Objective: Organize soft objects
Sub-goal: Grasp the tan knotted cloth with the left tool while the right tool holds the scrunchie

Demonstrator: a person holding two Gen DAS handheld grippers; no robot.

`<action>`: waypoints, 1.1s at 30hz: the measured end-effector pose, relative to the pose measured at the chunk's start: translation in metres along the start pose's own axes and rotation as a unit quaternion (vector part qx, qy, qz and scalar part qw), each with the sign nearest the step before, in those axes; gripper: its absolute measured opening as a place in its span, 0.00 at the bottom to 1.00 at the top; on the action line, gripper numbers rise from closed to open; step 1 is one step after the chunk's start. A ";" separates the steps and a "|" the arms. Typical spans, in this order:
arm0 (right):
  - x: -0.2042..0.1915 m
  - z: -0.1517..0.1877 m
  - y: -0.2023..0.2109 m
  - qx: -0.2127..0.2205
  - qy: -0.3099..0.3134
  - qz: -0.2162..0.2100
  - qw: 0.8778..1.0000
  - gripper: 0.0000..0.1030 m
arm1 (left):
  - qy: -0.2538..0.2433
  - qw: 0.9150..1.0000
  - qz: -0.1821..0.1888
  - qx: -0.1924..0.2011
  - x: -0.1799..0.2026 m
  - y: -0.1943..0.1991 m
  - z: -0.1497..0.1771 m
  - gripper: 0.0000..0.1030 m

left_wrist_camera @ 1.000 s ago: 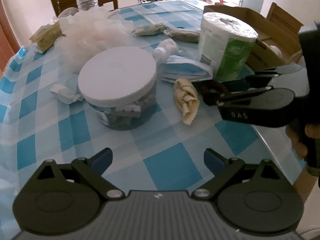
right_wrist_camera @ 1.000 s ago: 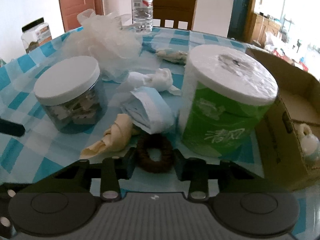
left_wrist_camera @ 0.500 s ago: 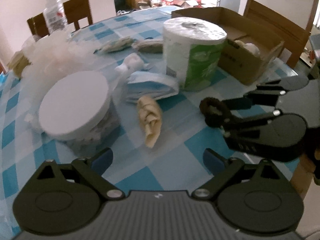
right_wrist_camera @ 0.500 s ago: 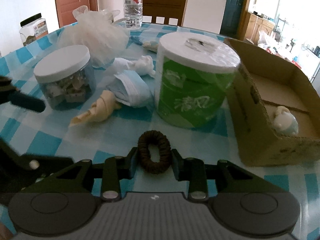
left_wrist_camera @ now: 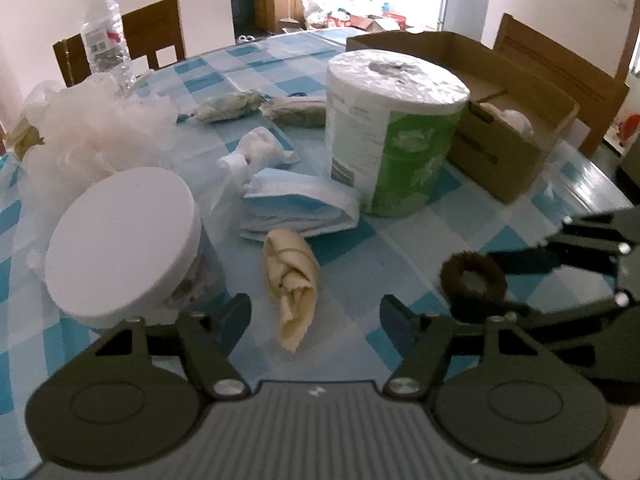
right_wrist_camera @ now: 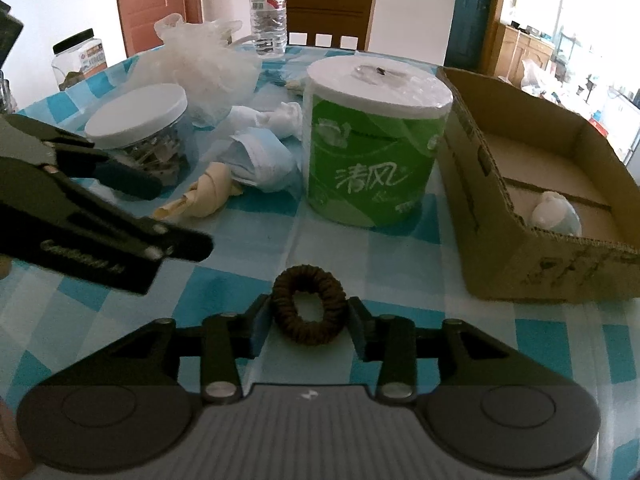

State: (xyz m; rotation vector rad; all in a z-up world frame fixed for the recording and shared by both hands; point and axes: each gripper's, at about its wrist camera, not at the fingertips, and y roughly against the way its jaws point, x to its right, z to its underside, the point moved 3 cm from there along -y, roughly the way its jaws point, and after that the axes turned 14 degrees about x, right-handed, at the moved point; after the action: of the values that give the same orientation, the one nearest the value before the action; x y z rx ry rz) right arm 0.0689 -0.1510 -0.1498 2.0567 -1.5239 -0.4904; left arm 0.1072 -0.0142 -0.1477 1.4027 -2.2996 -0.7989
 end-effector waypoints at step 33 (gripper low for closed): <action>-0.004 0.001 -0.003 0.004 -0.001 0.002 1.000 0.46 | 0.049 0.996 -0.068 0.043 0.001 -0.028 -0.003 0.25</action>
State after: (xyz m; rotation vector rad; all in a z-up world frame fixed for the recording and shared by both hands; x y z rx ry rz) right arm 0.0693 -0.1467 -0.1528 2.0607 -1.5329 -0.4864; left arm 0.1284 -0.0266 -0.1626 1.6134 -2.2059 -0.6599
